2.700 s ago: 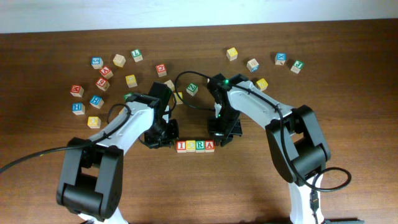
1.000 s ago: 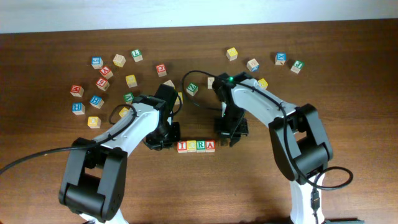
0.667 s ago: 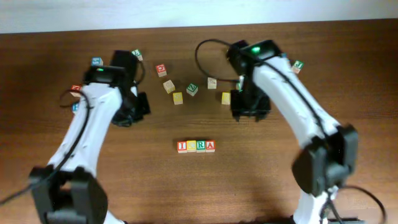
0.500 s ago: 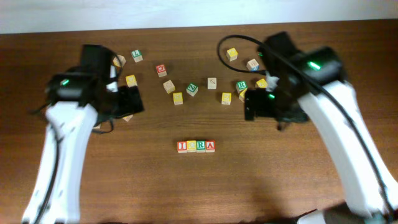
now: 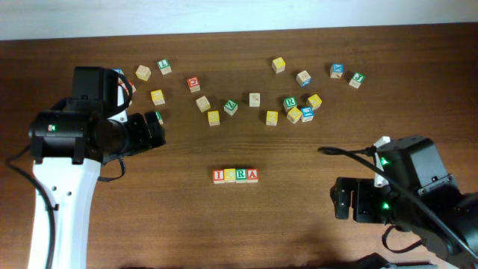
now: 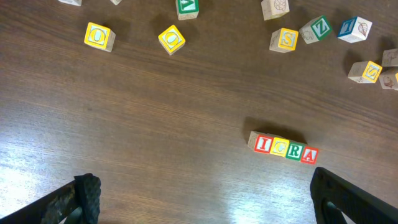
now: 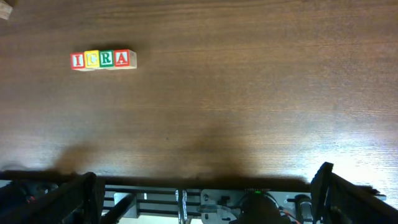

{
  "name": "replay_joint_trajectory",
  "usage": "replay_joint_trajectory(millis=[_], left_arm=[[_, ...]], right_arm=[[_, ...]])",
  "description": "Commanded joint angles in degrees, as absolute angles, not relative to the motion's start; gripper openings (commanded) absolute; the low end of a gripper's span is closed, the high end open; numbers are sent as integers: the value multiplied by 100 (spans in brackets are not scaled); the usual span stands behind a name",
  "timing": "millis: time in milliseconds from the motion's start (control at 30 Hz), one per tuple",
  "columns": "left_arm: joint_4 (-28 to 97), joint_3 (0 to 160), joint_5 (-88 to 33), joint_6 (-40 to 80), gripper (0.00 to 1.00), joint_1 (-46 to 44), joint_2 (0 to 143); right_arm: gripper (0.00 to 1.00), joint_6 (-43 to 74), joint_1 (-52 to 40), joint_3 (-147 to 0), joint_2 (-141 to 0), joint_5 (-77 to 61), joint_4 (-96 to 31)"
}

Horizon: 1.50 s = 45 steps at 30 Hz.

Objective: Spell out ICRA

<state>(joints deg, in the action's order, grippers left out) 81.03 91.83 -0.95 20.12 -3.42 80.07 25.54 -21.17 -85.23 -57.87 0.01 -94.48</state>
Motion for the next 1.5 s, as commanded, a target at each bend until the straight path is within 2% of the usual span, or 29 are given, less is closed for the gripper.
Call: replay_joint_trajectory(millis=[0,300,533,767,933,1200,1467], left_arm=[[8110,9214,1,2005,99,-331,7964],[8110,9214,1,2005,99,-331,7964],[8110,9214,1,2005,99,-331,7964],[8110,9214,1,2005,99,-331,7964],[8110,9214,1,2005,99,-331,7964],[8110,9214,1,2005,99,-331,7964],[8110,9214,1,2005,99,-331,7964]], right_arm=[[98,2596,-2152,-8484,-5933,69,-9426],[98,2552,-2143,-8479,-6713,226,-9402],[98,1802,-2130,-8350,-6514,318,-7769],[98,1354,-2021,-6230,-5116,311,-5719],[98,1382,-1553,-5022,-3806,113,-5537],[98,1347,-860,-2757,-1505,-152,-3774],[98,729,-816,-1304,-591,-231,-1984]])
